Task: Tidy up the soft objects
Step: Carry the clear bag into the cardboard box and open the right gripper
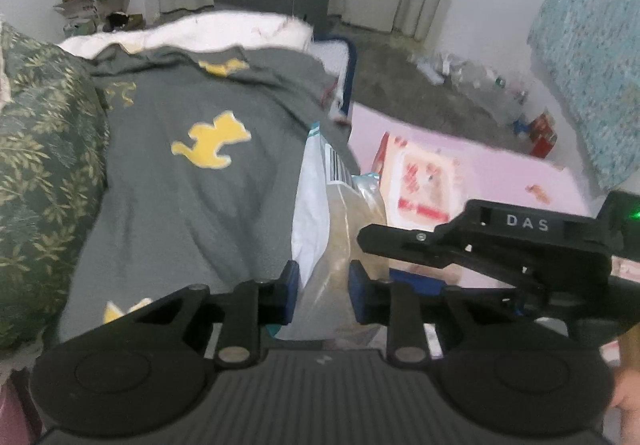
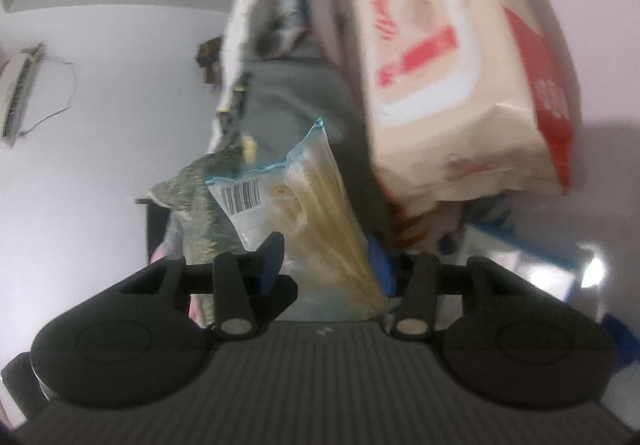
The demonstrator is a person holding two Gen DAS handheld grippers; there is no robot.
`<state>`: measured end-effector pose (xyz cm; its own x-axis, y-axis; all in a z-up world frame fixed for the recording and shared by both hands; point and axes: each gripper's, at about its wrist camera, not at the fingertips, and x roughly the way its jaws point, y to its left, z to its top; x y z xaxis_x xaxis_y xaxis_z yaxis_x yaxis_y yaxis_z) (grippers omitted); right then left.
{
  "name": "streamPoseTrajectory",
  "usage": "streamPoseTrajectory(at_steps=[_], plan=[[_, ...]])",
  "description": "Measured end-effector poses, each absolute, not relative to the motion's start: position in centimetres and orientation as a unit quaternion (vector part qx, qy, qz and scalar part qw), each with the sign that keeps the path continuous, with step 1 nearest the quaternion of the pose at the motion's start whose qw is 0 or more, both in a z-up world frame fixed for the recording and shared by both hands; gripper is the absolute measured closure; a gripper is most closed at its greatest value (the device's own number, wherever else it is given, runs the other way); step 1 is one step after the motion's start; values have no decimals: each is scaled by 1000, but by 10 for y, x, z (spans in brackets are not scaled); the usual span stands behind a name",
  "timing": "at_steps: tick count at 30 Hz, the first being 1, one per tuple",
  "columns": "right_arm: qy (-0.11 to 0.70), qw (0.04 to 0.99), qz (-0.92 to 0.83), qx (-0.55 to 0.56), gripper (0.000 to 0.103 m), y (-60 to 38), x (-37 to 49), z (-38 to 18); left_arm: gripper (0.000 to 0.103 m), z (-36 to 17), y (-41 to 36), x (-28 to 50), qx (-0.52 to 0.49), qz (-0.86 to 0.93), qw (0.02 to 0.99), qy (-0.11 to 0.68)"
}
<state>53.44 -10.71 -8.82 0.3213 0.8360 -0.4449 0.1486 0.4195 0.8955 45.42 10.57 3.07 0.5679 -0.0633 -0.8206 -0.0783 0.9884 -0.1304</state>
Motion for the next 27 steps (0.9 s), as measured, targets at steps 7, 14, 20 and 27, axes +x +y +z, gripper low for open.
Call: streamPoseTrajectory(at_steps=[7, 14, 20, 27], plan=[[490, 656, 303, 488, 60, -135, 501, -29, 77, 97, 84, 400, -102, -25, 897, 429], [467, 671, 323, 477, 59, -218, 442, 31, 77, 144, 9, 355, -106, -107, 901, 406], [441, 703, 282, 481, 58, -333, 379, 49, 78, 143, -98, 341, -80, -201, 880, 422], [422, 731, 199, 498, 55, -459, 325, 39, 78, 106, -198, 345, -53, -259, 847, 462]])
